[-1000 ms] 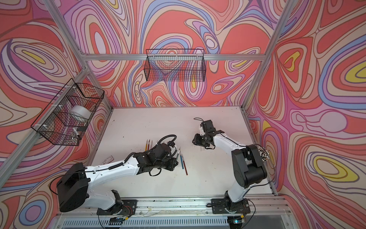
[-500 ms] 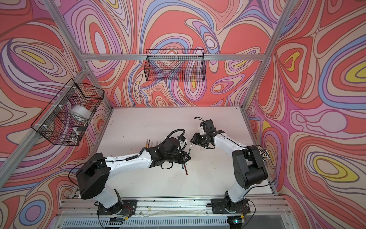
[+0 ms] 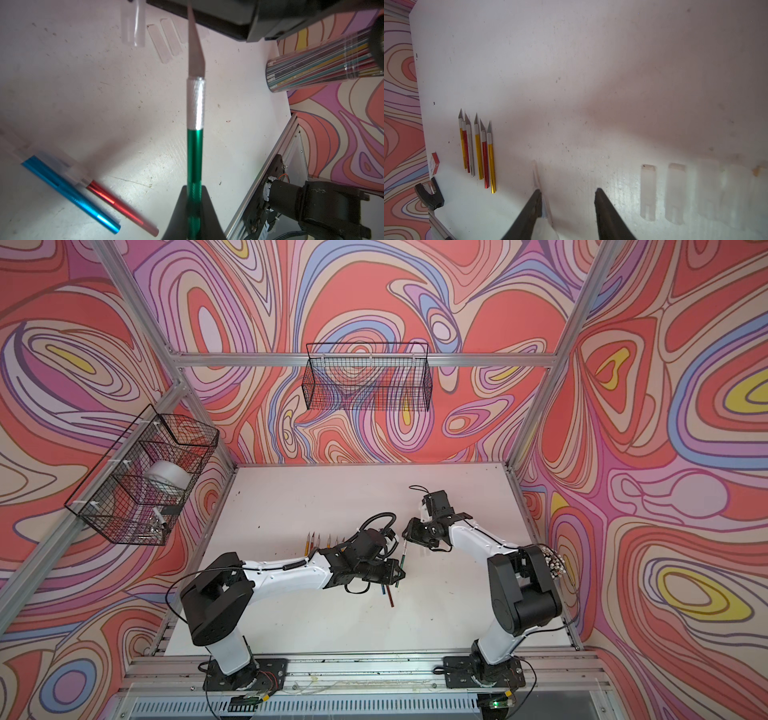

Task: Remove protective caps from carving knives
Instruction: Place the protective sleeve at the center of the board.

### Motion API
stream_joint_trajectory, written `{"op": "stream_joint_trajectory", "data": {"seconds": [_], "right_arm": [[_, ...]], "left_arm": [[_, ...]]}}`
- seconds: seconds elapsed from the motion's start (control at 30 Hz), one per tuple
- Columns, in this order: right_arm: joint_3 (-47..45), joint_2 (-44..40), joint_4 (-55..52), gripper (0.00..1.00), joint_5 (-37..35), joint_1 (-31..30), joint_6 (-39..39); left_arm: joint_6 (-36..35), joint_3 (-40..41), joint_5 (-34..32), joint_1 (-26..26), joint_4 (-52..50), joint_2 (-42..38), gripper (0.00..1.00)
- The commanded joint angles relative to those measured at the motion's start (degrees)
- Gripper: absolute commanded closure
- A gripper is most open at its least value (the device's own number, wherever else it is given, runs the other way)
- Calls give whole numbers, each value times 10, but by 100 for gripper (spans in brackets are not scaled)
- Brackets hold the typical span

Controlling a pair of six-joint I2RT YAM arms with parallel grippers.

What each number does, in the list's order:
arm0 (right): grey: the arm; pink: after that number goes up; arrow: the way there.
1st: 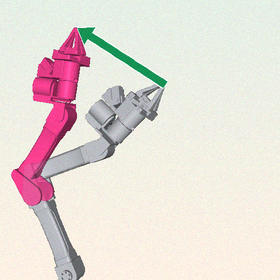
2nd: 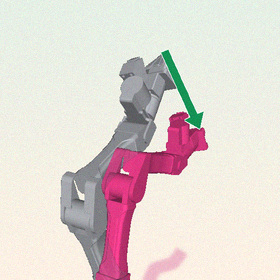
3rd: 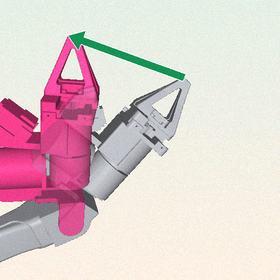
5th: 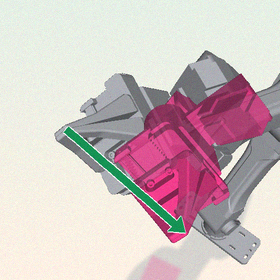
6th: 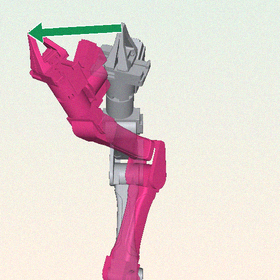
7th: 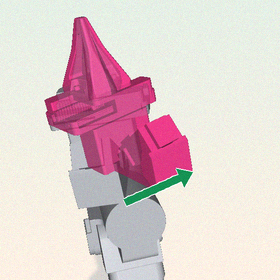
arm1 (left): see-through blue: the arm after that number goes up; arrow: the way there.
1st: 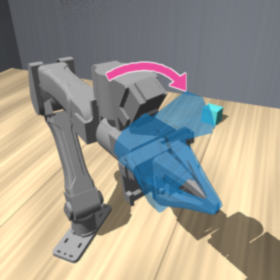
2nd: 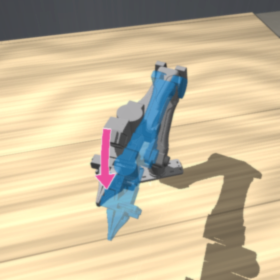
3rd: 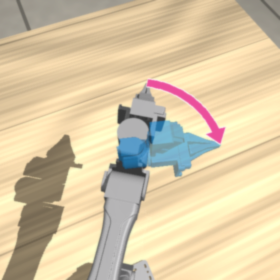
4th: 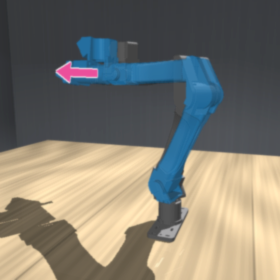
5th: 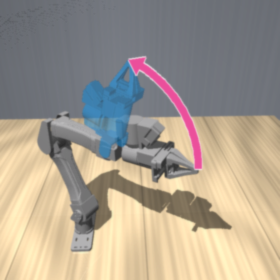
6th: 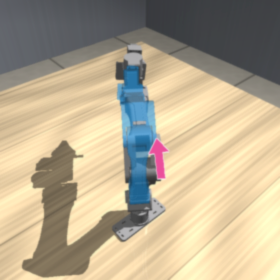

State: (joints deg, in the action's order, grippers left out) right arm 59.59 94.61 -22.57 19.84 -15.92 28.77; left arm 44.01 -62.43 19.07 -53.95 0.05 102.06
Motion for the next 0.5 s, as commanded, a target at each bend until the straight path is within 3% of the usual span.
{"op": "stream_joint_trajectory", "data": {"seconds": [0.0, 0.47], "right_arm": [[5, -12, -6, 56, -7, 1, 1], [-4, -21, -9, 57, -1, 3, -5]], "left_arm": [[16, -19, 1, 3, -3, 18, 100], [32, -30, 2, 15, -10, 45, 100]]}}
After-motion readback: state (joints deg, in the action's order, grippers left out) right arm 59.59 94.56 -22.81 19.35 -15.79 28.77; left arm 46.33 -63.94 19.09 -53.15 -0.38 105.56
